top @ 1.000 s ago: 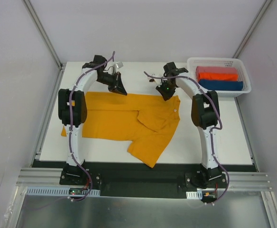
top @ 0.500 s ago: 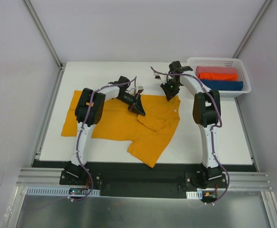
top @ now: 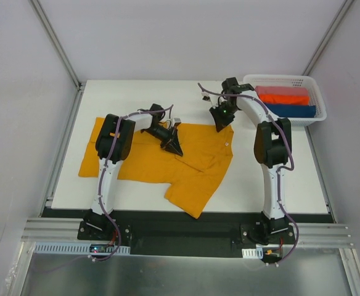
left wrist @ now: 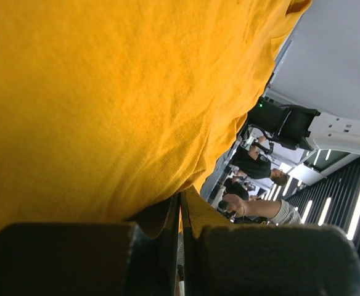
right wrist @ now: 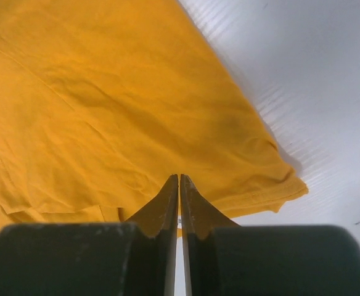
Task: Roll the t-shirts
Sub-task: Fold the T-shirt at the center of the board.
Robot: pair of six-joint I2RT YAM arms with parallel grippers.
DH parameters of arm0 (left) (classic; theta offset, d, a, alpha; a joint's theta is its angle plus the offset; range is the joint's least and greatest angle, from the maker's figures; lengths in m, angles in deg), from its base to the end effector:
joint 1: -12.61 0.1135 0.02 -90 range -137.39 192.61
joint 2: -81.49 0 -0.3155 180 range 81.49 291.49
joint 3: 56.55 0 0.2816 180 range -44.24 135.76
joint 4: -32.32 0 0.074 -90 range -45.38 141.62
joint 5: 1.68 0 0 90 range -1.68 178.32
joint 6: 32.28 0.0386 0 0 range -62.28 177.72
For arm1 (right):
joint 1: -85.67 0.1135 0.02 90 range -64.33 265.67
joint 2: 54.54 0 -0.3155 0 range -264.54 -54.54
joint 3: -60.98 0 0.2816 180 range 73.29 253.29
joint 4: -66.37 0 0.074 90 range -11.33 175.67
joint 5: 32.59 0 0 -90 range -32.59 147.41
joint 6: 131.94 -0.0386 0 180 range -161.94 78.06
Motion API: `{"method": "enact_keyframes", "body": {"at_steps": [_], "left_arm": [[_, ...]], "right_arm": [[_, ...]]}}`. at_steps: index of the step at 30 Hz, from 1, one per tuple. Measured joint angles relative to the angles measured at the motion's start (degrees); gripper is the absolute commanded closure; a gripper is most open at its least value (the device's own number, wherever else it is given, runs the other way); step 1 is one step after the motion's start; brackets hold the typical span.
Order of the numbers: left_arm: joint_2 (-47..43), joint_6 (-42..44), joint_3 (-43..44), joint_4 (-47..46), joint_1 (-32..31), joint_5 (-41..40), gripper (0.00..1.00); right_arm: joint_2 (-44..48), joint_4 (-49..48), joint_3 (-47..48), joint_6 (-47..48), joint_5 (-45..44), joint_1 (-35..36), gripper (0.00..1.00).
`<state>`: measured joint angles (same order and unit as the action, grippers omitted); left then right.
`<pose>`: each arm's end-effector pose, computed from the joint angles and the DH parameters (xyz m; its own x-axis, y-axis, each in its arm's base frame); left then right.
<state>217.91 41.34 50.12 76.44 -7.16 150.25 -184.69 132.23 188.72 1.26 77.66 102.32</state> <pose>0.4766 -0.2075 0.1027 -0.9773 0.2102 -0.0275 0.1191 0.4369 -0.8916 0.5189 0.1691 0.2404 -0.3807 -0.7842 -0.4900 -0.8947 0.4463 -0.0191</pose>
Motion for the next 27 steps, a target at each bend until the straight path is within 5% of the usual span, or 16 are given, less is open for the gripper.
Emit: {"method": "enact_keyframes", "body": {"at_steps": [5, 12, 20, 27], "left_arm": [[-0.7, 1.2, 0.0, 2.1, 0.3, -0.6, 0.85], [-6.6, 3.2, -0.2, 4.2, 6.1, -1.0, 0.80], [-12.2, 12.9, 4.1, 10.4, 20.5, -17.6, 0.96], [-6.4, 20.4, 15.6, 15.1, 24.2, -31.7, 1.00]], "right_arm": [[-0.4, 1.9, -1.6, 1.0, -2.8, 0.2, 0.95], [-2.4, 2.4, -1.6, 4.1, -7.5, 1.0, 0.95], [-3.8, 2.5, -1.2, 5.7, -10.2, 1.9, 0.98], [-5.1, 2.9, 1.8, 7.1, -13.0, 1.9, 0.99]]}}
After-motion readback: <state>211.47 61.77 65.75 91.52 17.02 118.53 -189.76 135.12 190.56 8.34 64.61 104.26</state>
